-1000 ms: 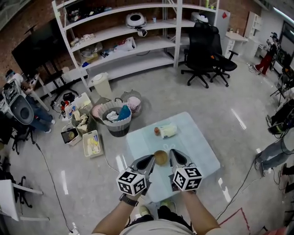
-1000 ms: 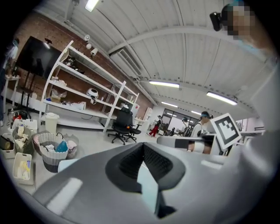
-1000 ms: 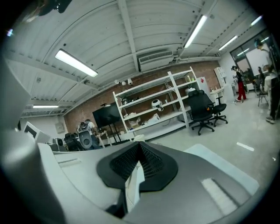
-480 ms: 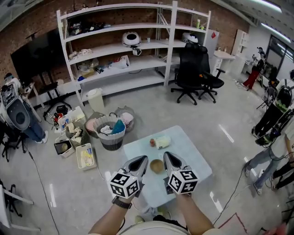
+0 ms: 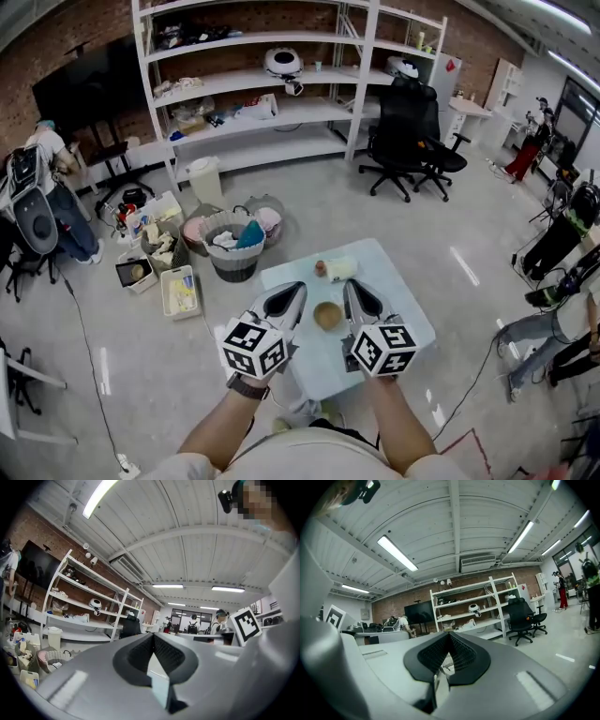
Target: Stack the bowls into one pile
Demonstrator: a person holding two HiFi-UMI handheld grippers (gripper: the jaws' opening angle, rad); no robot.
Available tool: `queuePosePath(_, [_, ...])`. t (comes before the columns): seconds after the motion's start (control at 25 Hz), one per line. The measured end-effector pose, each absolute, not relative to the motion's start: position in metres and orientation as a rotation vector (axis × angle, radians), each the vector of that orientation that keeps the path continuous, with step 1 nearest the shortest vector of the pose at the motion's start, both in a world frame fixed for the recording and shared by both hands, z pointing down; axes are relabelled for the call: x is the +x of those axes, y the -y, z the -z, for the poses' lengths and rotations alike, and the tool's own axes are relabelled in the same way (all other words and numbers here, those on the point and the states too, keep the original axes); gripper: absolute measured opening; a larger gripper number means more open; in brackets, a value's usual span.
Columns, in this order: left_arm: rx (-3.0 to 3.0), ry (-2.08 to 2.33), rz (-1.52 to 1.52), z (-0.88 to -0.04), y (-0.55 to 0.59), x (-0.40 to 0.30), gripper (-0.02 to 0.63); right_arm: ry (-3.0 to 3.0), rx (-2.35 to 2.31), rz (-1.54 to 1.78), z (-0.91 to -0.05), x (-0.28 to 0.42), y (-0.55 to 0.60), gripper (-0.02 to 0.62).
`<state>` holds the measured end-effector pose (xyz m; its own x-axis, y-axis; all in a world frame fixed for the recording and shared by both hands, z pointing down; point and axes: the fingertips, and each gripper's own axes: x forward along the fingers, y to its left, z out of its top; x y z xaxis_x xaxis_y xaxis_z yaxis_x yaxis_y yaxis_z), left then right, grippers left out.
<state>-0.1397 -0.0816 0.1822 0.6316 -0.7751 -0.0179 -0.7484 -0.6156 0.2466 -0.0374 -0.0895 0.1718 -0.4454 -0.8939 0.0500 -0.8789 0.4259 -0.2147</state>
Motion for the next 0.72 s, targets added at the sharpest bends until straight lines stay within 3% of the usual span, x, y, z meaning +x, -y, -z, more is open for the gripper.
queuePosePath(0.72, [2.642, 1.302, 0.193, -0.188, 0.082, -0.152, 0.006, -2.613, -1.589, 0.304, -0.181, -0.053, 0.093, 0.009])
